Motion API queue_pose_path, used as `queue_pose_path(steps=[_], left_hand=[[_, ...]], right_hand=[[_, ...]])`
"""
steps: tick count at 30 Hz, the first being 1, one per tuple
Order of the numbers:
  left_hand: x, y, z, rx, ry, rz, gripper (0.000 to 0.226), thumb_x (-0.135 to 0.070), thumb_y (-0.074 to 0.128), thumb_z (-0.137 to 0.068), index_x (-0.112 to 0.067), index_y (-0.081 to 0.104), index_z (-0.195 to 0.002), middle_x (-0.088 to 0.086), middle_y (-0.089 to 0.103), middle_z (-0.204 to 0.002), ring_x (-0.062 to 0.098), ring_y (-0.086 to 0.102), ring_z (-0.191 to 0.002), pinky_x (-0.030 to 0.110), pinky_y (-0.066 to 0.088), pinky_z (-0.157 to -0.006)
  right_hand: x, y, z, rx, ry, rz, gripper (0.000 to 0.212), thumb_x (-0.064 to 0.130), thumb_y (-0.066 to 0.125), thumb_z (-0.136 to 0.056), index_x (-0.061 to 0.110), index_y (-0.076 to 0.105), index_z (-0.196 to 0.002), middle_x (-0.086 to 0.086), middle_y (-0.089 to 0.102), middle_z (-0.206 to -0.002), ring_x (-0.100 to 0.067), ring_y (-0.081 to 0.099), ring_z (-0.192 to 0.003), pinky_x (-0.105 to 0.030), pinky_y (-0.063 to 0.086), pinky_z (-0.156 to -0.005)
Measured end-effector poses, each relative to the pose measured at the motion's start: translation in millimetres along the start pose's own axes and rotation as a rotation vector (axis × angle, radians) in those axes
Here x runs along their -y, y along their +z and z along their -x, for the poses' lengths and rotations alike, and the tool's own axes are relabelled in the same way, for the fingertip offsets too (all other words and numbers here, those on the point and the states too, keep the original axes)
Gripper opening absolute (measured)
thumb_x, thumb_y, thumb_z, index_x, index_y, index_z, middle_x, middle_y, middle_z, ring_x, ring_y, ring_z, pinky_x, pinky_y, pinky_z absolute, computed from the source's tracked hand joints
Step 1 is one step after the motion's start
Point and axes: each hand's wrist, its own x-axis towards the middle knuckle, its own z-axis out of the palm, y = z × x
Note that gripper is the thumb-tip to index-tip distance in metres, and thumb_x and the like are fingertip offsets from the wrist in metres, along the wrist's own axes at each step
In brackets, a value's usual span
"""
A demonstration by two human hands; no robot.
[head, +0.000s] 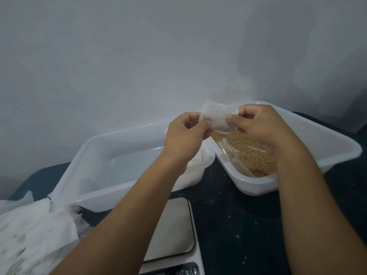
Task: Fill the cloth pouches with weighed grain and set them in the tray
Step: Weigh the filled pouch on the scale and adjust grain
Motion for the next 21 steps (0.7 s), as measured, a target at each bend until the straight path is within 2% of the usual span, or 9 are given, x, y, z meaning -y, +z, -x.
queue_pose_path(steps=[6,8,13,18,21], left_hand=[[-0.2,0.2,-2.4,-0.033,0.025,0.030,0.013,-0.008,0.070,-0.093,-0.010,0.072,-0.106,-0.004,0.078,-0.086,0.015,0.077,-0.088,0.027,0.062,-0.085],[3.0,-0.5,-1.7,-0.040,0.004,0.034,0.012,-0.008,0.069,-0.094,-0.010,0.072,-0.106,-0.004,0.077,-0.085,0.015,0.077,-0.087,0.028,0.062,-0.086],[13.0,-6.2,1.3,-0.034,-0.063,0.042,0.013,-0.010,0.070,-0.095,-0.010,0.071,-0.108,-0.004,0.077,-0.085,0.019,0.077,-0.090,0.034,0.061,-0.093],[20.5,-19.4,13.9,0.032,-0.093,-0.062,0.018,-0.017,0.072,-0.092,-0.014,0.069,-0.109,-0.001,0.076,-0.091,0.020,0.077,-0.093,0.041,0.061,-0.094],[22.6,-34.8,27.0,0.128,-0.071,-0.182,0.038,-0.031,0.076,-0.081,-0.023,0.066,-0.116,0.002,0.075,-0.104,0.019,0.075,-0.098,0.041,0.060,-0.094]], right_hand=[[2.1,3.4,0.3,-0.008,-0.002,0.003,0.021,0.039,0.084,-0.083,0.019,0.076,-0.080,-0.013,0.075,-0.093,-0.022,0.067,-0.081,-0.058,0.058,-0.092],[2.1,2.2,-0.4,-0.021,-0.013,-0.007,0.020,0.038,0.084,-0.083,0.019,0.076,-0.081,-0.011,0.076,-0.093,-0.024,0.070,-0.086,-0.057,0.058,-0.092],[4.6,2.0,1.8,-0.011,-0.041,0.004,0.016,0.036,0.082,-0.085,0.022,0.077,-0.081,-0.005,0.076,-0.087,-0.014,0.066,-0.079,-0.053,0.060,-0.092],[21.8,5.4,10.8,0.034,-0.190,0.083,0.016,0.037,0.080,-0.088,0.023,0.075,-0.083,0.003,0.076,-0.085,-0.009,0.070,-0.079,-0.035,0.061,-0.079],[36.9,9.7,20.6,0.155,-0.289,0.153,0.011,0.032,0.082,-0.087,0.028,0.073,-0.083,0.011,0.075,-0.085,-0.003,0.071,-0.078,-0.018,0.056,-0.070]])
